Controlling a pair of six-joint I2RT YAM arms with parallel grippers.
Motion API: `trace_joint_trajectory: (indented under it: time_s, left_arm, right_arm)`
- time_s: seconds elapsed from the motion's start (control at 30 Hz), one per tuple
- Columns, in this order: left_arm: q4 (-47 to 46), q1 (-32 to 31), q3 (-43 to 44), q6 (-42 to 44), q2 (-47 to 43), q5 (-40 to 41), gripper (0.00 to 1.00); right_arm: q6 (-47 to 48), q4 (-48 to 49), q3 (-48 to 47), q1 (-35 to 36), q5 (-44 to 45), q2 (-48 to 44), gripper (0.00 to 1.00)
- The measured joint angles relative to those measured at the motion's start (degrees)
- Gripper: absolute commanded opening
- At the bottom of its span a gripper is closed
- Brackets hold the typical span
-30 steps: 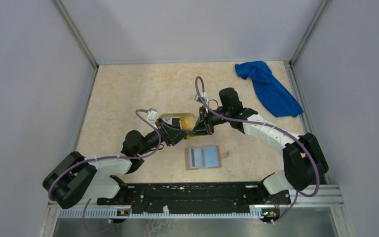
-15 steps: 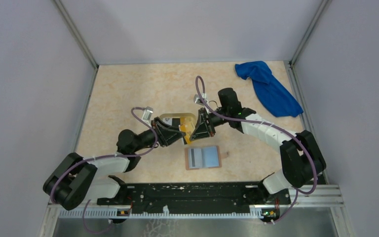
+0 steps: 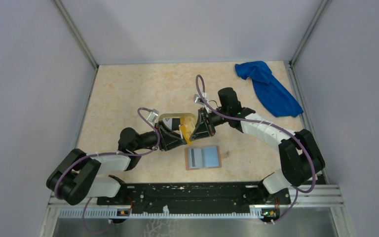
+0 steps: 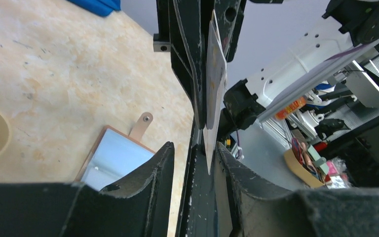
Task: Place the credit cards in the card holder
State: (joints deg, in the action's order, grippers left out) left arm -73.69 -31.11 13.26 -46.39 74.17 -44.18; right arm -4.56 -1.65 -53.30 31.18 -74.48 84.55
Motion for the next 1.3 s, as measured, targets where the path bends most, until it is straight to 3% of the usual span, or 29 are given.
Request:
trace_joint_trajectory:
  time_s: [0.23, 0.27, 0.33, 0.37, 0.73, 1.07, 1.3]
  left_arm:
    - [-0.9, 0.1, 0.0, 0.0, 2.4, -2.3, 0.26]
    - [-0.9, 0.2, 0.0, 0.0, 2.4, -2.4, 0.22]
    - [-0.9, 0.3, 0.0, 0.0, 2.4, -2.4, 0.03]
    - [-0.9, 0.4, 0.0, 0.0, 2.4, -2.4, 0.00]
    - [4.4, 3.0, 1.3, 1.4, 3.4, -0.8, 0.00]
    - [6.0, 9.1, 7.3, 9.7, 13.8, 3.2, 0.00]
    - [-3.2, 13.4, 11.1, 9.5, 29.6, 1.0, 0.00]
  right_arm:
    - [-1.0, 0.4, 0.0, -1.1, 0.1, 1.5, 0.00]
    - [-1.2, 0.4, 0.0, -1.3, 0.1, 1.6, 0.00]
    - [-1.2, 0.4, 0.0, -1.4, 0.1, 1.7, 0.00]
    - [-1.2, 0.4, 0.0, -1.4, 0.2, 1.8, 0.00]
    - [-1.3, -0.7, -3.2, -1.9, 1.6, 7.6, 0.00]
    - [15.5, -23.5, -30.6, -3.4, 2.3, 29.3, 0.01]
    - [26.5, -36.4, -46.3, -4.0, 2.0, 44.0, 0.02]
